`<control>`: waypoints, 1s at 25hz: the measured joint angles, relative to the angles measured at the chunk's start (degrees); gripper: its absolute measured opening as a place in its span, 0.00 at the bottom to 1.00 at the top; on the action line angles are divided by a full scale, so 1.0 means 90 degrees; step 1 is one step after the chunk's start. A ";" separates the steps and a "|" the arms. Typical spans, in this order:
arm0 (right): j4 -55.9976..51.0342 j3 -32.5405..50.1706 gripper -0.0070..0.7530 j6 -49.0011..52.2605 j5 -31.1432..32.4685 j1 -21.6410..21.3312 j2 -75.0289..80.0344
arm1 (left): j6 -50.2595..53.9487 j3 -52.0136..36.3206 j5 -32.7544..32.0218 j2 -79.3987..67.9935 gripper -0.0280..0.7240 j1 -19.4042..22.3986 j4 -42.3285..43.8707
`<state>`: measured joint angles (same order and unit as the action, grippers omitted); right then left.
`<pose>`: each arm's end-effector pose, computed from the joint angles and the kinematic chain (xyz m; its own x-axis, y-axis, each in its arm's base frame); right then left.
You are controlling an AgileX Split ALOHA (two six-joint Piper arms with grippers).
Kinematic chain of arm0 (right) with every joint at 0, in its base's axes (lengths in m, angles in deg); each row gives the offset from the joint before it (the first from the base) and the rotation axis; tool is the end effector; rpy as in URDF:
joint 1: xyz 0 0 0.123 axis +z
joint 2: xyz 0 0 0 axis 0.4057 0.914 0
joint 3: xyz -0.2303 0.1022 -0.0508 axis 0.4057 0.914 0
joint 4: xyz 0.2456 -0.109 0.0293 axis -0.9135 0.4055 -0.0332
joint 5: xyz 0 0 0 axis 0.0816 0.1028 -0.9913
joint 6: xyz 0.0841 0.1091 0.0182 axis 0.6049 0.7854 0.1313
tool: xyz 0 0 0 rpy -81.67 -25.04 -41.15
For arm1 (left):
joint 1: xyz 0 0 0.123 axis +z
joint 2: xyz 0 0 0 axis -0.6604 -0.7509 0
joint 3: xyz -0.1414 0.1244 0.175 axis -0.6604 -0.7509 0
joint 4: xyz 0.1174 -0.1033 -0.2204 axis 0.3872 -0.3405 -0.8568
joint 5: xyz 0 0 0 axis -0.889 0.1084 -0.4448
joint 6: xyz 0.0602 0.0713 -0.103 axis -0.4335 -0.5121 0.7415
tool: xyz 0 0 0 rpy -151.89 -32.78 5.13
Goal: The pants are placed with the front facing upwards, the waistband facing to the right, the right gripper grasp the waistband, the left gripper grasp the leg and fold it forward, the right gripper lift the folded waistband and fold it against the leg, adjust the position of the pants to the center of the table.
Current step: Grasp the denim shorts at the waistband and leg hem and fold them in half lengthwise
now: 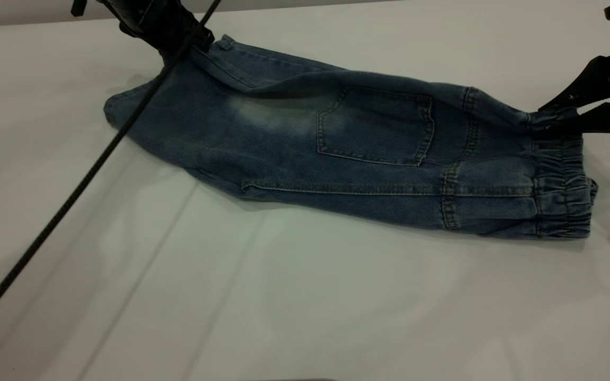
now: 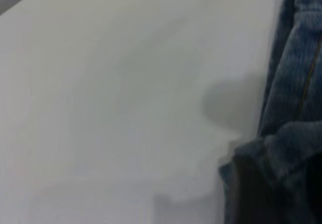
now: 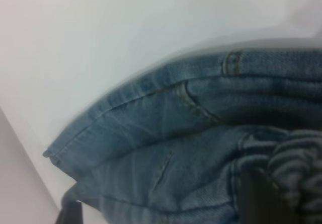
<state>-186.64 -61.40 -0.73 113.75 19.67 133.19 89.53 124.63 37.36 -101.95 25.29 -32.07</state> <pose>0.3096 0.0593 -0.0010 -0.3647 0.8269 0.4281 0.8133 0.0590 0.5788 0.5145 -0.1321 0.0245 -0.6412 0.4534 -0.6191 0.3849 0.8880 0.2517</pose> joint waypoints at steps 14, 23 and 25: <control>-0.0006 -0.0001 0.58 -0.2611 0.1148 -0.0027 0.0000 | 0.0311 0.0108 -0.0750 0.0307 0.63 0.0000 -0.0006; 0.1335 0.0006 0.65 -0.3368 0.3072 -0.0027 0.0000 | -0.0203 0.0108 -0.1853 0.0970 0.60 -0.0068 -0.0079; 0.1866 0.0134 0.66 -0.3270 0.3083 -0.0021 0.0000 | -0.0297 0.0108 -0.1956 0.1012 0.60 -0.0111 -0.0148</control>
<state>-169.85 -60.19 -30.16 141.50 19.48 133.19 86.86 125.60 19.76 -92.84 24.29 -33.41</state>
